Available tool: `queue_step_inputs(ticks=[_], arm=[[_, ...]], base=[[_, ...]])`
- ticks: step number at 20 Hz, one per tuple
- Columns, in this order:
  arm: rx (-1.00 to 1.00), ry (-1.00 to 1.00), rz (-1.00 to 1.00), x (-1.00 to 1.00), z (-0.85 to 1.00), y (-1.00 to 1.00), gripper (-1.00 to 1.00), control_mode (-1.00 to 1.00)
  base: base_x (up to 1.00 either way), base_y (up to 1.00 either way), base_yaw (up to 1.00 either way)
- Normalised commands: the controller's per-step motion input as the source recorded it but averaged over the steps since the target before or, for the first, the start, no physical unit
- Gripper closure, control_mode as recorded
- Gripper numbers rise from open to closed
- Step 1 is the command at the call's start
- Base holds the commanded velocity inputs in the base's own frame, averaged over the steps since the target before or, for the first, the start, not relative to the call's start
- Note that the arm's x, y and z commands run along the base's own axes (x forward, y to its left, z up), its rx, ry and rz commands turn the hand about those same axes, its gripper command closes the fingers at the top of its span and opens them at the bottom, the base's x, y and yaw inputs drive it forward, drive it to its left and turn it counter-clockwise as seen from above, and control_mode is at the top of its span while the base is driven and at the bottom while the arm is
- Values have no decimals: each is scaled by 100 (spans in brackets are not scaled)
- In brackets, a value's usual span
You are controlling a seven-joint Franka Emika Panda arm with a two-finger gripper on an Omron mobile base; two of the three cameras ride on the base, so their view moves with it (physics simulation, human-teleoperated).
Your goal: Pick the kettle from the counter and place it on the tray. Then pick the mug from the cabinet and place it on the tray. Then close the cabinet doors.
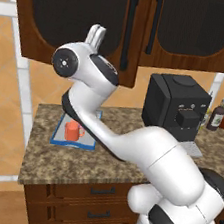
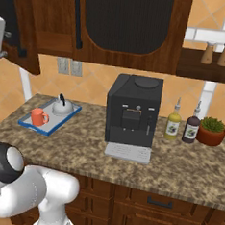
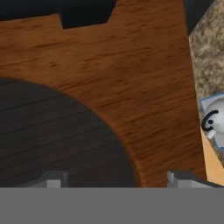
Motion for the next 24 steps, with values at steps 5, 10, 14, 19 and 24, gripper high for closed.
queue_step_inputs(ticks=[5, 10, 14, 19, 24], arm=[[5, 12, 10, 95, -5, -58, -100, -100], [3, 11, 3, 100, -15, -29, -100, -100], [0, 13, 0, 100, -24, 0, -100, -100], [0, 15, 0, 100, -29, 0, -100, -100], [0, 14, 4, 99, -45, 4, -100, -100]], base=[[0, 0, 0], [0, 0, 0], [0, 0, 0], [0, 0, 0], [0, 0, 0]])
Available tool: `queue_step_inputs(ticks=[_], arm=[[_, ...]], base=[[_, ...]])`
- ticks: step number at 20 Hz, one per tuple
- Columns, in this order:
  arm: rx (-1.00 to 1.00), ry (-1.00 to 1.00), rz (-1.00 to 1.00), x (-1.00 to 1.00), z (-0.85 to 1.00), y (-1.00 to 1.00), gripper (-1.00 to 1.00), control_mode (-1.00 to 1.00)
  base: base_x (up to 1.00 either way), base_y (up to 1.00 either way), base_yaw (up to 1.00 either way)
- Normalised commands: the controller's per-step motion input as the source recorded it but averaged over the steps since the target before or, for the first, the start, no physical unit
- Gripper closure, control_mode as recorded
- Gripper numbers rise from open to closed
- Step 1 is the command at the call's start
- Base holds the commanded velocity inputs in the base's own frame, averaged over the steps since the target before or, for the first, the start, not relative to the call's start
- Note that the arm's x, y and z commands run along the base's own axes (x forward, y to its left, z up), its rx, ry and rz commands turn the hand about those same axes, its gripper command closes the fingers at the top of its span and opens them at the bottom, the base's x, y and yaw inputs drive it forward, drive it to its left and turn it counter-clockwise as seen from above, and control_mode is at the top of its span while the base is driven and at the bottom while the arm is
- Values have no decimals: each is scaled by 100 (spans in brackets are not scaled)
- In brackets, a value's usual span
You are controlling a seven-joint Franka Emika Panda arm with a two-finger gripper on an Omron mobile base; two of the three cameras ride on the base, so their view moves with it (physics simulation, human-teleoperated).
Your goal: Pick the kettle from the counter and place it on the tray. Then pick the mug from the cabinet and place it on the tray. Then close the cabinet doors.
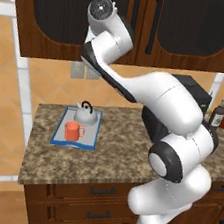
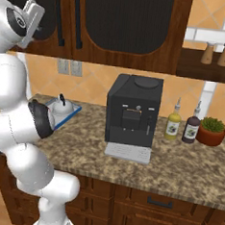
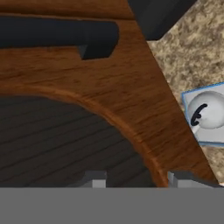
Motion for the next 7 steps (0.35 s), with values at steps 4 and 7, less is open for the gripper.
queue_step_inputs(ticks=[4, 7], arm=[[0, 11, 3, 94, -42, 1, -100, -100], [0, 14, 0, 95, -36, 14, -100, -100]], base=[[0, 0, 0], [0, 0, 0]])
